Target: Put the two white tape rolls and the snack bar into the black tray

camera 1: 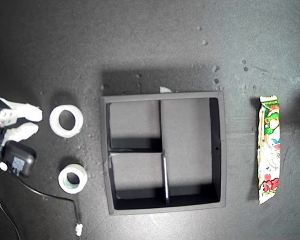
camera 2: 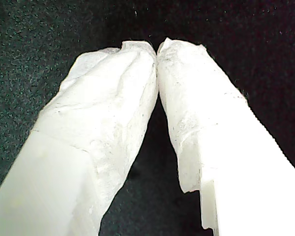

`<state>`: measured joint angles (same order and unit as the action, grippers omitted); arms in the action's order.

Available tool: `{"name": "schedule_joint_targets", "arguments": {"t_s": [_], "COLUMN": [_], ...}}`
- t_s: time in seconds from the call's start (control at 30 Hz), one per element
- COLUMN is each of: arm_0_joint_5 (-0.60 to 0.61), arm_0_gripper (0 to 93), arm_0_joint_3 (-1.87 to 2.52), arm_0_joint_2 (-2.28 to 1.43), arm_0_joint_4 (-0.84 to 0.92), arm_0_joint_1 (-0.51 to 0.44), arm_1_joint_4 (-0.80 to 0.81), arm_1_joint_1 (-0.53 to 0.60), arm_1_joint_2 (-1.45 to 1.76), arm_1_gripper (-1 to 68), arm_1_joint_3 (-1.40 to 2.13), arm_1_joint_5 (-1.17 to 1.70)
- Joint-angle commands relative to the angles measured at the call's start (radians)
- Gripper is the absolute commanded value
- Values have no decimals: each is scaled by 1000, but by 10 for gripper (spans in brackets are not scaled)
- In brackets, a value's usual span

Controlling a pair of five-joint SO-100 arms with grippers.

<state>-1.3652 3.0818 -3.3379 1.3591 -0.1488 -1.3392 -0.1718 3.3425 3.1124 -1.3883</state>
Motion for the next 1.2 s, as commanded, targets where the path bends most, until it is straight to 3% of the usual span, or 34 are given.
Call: {"name": "schedule_joint_targets", "arguments": {"t_s": [0.0, 0.43, 0.5, 0.6, 0.77, 0.97, 1.07, 1.17], "arm_0_joint_5": [-270, -279, -210, -198, -26, 167, 218, 229], "arm_0_gripper": [2, 1, 1, 0, 0, 31, 57, 88], "arm_0_joint_3": [57, 57, 23, -52, -160, -179, -201, -236], "arm_0_joint_2": [-49, -49, -46, -46, -44, -44, -46, 5], "arm_0_joint_4": [35, 25, 0, -20, -140, -347, -388, -402], "arm_0_joint_1": [106, 75, 3, -66, -150, -181, -187, -173], "arm_1_joint_4": [0, 0, 5, 48, 170, 295, 365, 377], "arm_1_joint_1": [-97, -97, -91, -54, 48, 167, 236, 216], "arm_1_joint_2": [8, 8, 8, 8, 9, 9, 9, 9], "arm_1_gripper": [-1, -1, -1, -1, -2, -2, -2, -2], "arm_1_joint_3": [12, 12, 12, 12, 12, 12, 12, 12], "arm_1_joint_5": [0, 2, 12, 51, 172, 319, 396, 348]}}
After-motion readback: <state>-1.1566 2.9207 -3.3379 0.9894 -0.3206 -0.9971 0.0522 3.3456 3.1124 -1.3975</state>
